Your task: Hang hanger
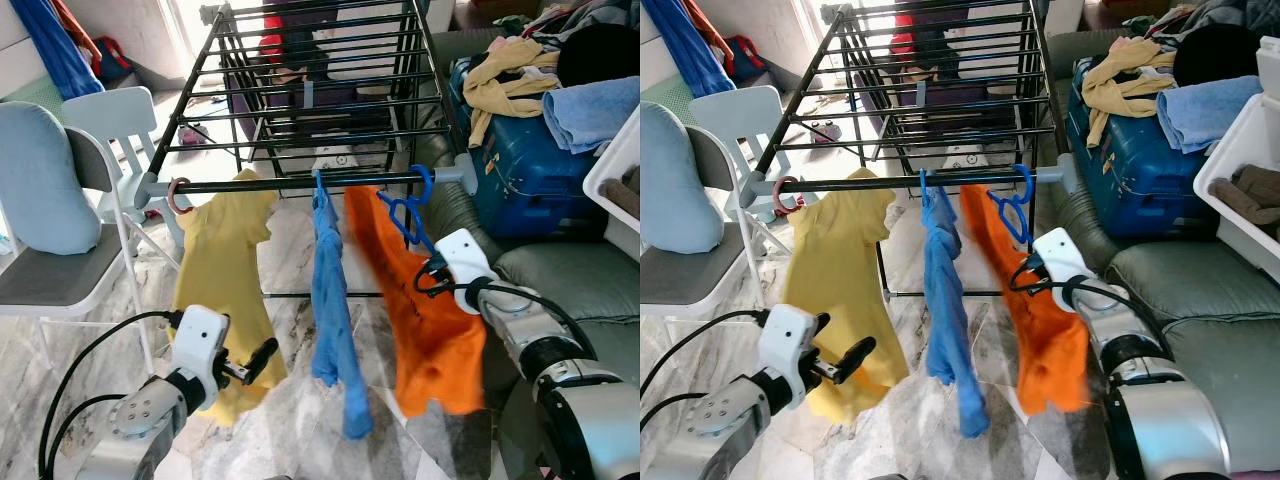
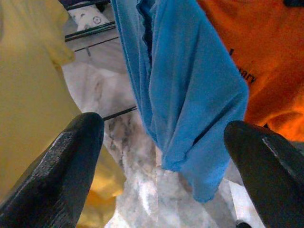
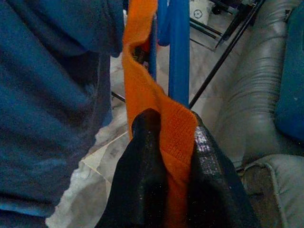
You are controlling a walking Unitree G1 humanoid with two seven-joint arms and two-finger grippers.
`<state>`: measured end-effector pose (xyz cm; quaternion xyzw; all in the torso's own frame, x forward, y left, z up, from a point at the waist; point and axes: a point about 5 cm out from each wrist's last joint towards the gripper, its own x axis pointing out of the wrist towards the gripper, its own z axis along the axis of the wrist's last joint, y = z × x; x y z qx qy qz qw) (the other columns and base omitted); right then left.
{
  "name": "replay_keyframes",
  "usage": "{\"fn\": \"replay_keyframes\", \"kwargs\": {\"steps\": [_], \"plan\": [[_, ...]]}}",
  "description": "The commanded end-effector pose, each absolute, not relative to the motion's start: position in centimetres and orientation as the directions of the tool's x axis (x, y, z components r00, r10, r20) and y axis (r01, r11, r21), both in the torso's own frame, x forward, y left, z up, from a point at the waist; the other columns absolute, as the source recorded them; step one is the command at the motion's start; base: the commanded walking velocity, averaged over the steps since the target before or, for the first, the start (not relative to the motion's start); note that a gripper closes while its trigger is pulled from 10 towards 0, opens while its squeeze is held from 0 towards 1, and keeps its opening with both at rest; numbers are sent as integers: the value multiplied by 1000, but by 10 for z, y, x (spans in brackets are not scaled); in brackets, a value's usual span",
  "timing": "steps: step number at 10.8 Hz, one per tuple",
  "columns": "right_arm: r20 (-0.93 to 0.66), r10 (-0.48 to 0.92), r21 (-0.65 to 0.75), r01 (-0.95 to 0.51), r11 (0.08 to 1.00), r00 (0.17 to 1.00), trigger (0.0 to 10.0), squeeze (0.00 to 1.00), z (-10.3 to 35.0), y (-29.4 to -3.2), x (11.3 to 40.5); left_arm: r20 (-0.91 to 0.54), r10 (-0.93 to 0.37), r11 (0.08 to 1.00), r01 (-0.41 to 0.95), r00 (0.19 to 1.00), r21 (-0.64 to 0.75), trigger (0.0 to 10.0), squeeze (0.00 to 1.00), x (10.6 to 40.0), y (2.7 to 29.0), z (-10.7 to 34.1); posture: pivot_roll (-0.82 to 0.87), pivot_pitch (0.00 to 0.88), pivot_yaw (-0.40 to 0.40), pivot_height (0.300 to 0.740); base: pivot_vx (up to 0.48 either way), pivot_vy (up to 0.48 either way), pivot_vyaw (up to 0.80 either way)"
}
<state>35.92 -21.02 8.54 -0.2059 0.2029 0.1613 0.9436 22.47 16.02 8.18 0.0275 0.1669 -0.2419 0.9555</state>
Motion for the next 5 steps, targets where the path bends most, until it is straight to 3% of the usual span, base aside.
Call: {"fn": "replay_keyframes", "kwargs": {"steps": [1,5], "plan": [[-446,231,-315,-393,864,865,0,0,89,-208,362,-357,-449,882,471,819,-28,10000,0,225,162,78,70,0,112,740,0,0,0],[-425,300,-264,-434,861,854,0,0,91,-199,363,-360,-461,874,485,811,-26,10000,0,226,160,76,70,0,107,740,0,0,0]]}}
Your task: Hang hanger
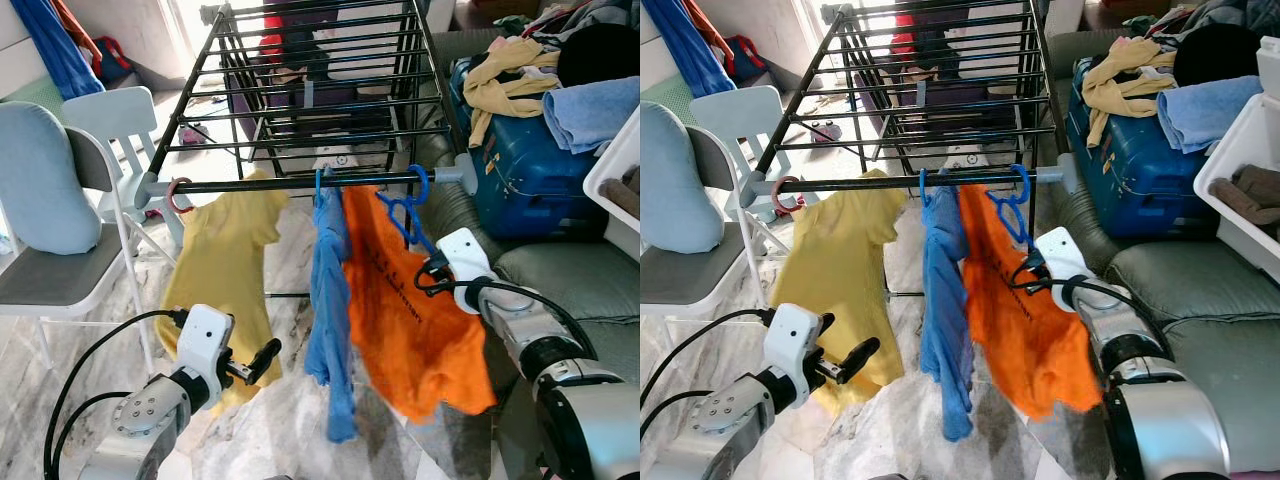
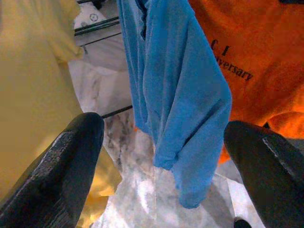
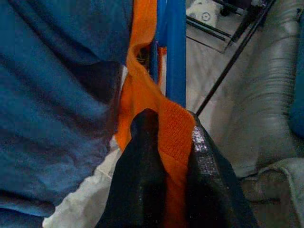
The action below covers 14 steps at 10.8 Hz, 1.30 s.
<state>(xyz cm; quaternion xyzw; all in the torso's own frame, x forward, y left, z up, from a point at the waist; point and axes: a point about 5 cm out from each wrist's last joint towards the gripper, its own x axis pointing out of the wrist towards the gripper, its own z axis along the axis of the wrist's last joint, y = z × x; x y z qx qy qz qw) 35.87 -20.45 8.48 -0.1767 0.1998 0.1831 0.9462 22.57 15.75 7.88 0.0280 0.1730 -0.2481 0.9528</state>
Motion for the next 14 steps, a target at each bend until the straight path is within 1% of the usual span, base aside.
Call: {"fn": "replay_keyframes", "kwargs": {"steps": [1,2,3,4,5,7,8,9,10,11,12,13,14], "plan": [[-385,310,-261,-425,867,869,0,0,96,-195,366,-359,-462,873,487,811,-25,10000,0,226,159,76,69,0,106,740,0,0,0],[-330,295,-282,-392,876,897,0,0,104,-194,370,-358,-459,875,484,813,-24,10000,0,226,158,76,70,0,100,740,0,0,0],[-233,250,-268,-309,912,940,0,0,114,-194,374,-347,-447,883,468,824,-28,10000,0,227,158,76,60,0,94,740,0,0,0],[-174,209,-203,-243,949,962,0,0,112,-195,371,-344,-445,887,461,827,-39,10000,0,227,156,76,47,0,95,740,0,0,0],[-138,160,-186,-184,965,978,0,0,109,-197,367,-342,-449,885,463,825,-46,10000,0,227,154,75,37,0,98,740,0,0,0],[-75,16,-149,-27,988,997,0,0,89,-199,344,-335,-463,880,470,820,-66,10000,0,229,149,74,1,0,104,740,0,0,0],[-37,-52,-142,46,989,998,0,0,84,-196,324,-324,-477,875,478,817,-82,10000,0,231,145,74,-11,0,103,740,0,0,0],[-15,-79,-144,76,987,997,0,0,84,-193,311,-319,-481,873,480,817,-88,10000,0,232,143,74,-22,0,100,740,0,0,0],[-27,-79,-132,75,988,996,0,0,80,-189,302,-318,-482,873,480,816,-92,10000,0,233,141,73,-32,0,98,740,0,0,0],[-111,-44,-135,29,990,993,5686,0,64,-184,288,-311,-486,872,479,817,-101,10000,0,236,137,72,-46,0,90,740,0,0,0],[-175,1,-135,-25,991,985,10000,0,55,-180,277,-307,-486,872,478,818,-104,10000,0,237,136,72,-50,0,88,740,0,0,0],[-224,1,-144,-34,989,975,10000,0,49,-181,269,-302,-485,873,476,821,-106,10000,0,238,135,72,-57,0,84,740,0,0,0],[-309,33,-142,-80,987,950,10000,0,40,-181,259,-296,-485,873,474,823,-114,10000,0,239,134,71,-63,0,81,740,0,0,0]]}}
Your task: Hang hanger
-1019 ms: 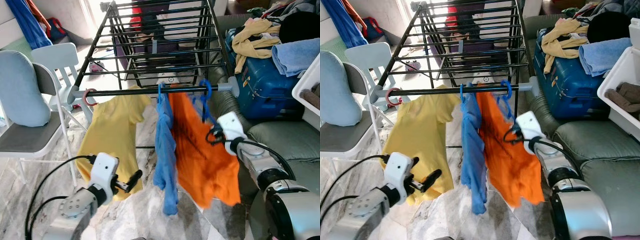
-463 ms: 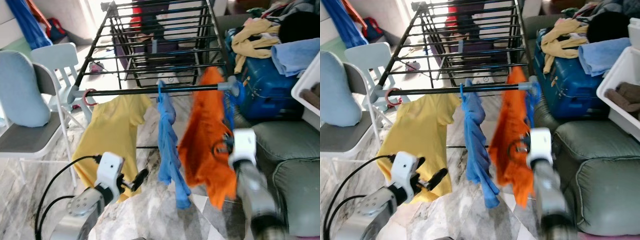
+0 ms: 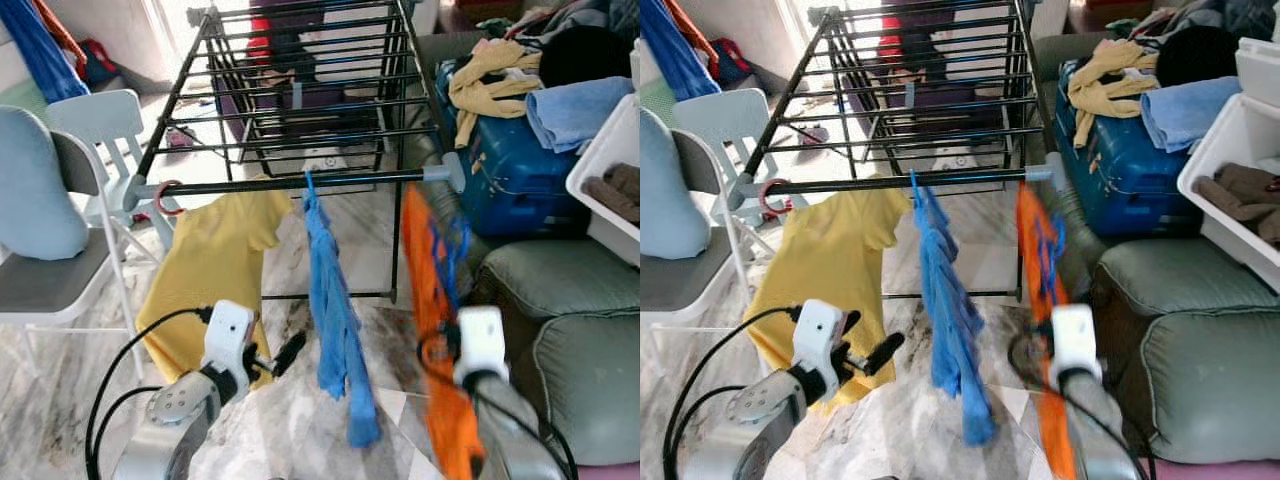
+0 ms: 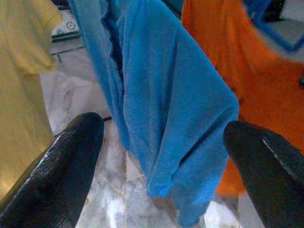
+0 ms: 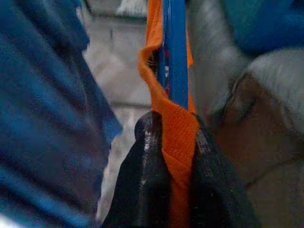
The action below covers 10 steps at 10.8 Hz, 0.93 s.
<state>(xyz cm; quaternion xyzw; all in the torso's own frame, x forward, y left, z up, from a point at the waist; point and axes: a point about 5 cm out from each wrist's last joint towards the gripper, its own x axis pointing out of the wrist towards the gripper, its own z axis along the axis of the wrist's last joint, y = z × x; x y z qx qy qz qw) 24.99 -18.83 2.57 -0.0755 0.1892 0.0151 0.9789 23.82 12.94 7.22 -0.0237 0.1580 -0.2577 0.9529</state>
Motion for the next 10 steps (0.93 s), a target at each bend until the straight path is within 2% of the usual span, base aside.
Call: {"fn": "replay_keyframes", "kwargs": {"steps": [1,5,10], "plan": [[-343,29,-133,-80,988,939,10000,0,38,-183,254,-293,-486,873,474,823,-116,10000,0,241,133,71,-73,0,78,740,0,0,0],[-353,29,-147,-86,985,935,10000,0,44,-187,258,-285,-484,874,472,827,-115,10000,0,246,126,70,-91,0,68,740,0,0,0],[-363,63,-149,-124,981,930,10000,0,48,-186,263,-279,-476,880,456,834,-137,10000,0,247,120,68,-103,0,44,740,-286,0,0]]}}
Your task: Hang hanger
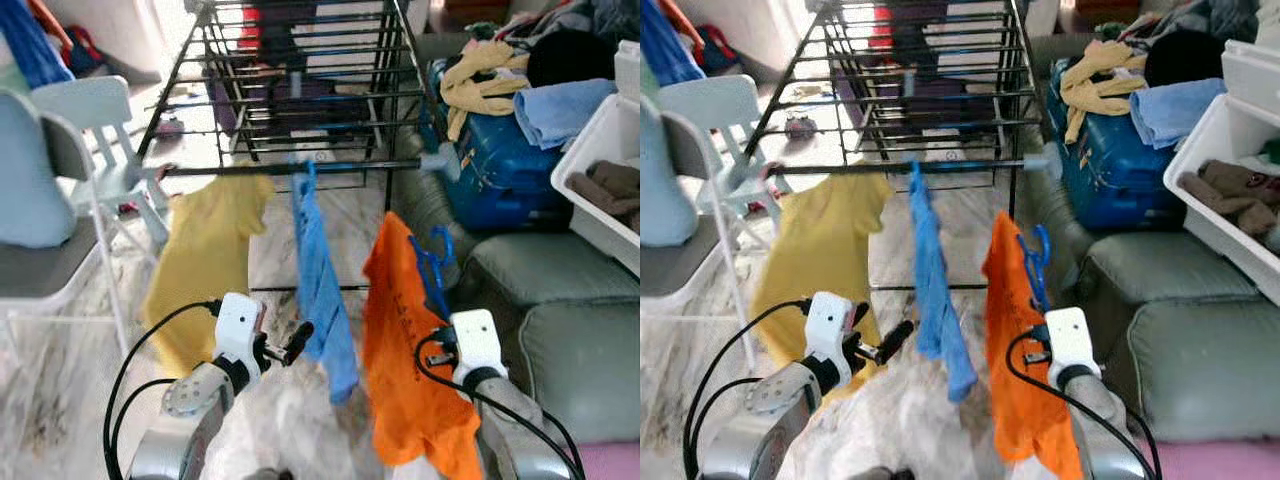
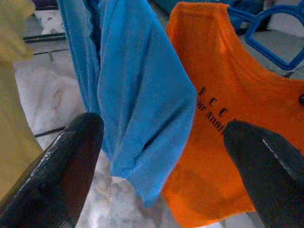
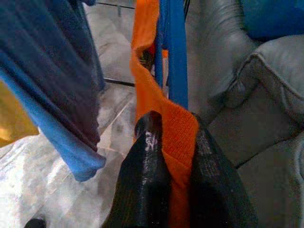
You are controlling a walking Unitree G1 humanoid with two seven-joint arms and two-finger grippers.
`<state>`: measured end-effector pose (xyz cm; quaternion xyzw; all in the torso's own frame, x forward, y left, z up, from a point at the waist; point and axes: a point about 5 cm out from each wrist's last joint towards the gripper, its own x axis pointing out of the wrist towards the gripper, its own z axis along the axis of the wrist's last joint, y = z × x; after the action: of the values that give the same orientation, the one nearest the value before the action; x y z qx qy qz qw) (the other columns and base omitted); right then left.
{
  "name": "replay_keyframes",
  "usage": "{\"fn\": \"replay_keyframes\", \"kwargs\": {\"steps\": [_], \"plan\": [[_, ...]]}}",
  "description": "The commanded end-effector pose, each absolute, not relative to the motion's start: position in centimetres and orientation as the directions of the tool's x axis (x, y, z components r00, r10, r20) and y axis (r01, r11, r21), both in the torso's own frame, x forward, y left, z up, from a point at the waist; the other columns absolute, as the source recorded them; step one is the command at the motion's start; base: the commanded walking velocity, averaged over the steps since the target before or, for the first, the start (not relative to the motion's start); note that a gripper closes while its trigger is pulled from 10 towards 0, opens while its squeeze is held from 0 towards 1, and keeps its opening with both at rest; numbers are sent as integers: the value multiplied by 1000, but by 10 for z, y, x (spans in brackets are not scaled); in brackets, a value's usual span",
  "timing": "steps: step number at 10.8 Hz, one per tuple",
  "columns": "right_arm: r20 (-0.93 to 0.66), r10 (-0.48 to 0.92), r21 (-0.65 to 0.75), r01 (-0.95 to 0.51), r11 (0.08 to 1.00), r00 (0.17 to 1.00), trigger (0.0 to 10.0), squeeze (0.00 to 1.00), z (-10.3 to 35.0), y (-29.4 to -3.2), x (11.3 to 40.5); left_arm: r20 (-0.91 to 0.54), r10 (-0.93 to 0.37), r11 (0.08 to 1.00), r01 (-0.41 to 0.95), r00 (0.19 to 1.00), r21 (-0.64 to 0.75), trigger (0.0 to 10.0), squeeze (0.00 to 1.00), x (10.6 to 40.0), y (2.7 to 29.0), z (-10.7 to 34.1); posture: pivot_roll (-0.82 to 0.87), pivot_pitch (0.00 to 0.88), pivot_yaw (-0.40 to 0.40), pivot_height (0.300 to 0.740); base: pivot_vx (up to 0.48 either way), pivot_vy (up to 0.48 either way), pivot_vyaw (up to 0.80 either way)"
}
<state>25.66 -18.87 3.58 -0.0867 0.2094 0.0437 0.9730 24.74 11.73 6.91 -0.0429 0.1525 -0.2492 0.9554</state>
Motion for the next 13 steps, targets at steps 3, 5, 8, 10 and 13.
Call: {"fn": "replay_keyframes", "kwargs": {"steps": [3,5,8,10,13], "plan": [[-360,69,-140,-127,982,930,10000,0,49,-186,265,-276,-462,887,440,843,-141,10000,0,248,120,66,-103,0,36,740,-328,0,0],[-353,96,-128,-150,980,931,10000,0,53,-177,277,-283,-458,889,442,843,-123,10000,0,253,120,61,-110,0,46,740,-326,0,0],[-493,136,-150,-238,960,859,10000,0,32,-166,283,-267,-411,911,403,872,-87,10000,0,270,127,59,-101,0,47,740,-325,0,0],[-447,163,-130,-244,961,879,10000,0,40,-164,291,-236,-335,941,335,912,-41,10000,0,277,140,61,-81,0,18,740,-326,0,0],[-372,168,-157,-240,958,913,10000,0,57,-172,300,-240,-161,986,168,957,6,10000,0,262,168,45,-105,0,29,740,0,0,0]]}}
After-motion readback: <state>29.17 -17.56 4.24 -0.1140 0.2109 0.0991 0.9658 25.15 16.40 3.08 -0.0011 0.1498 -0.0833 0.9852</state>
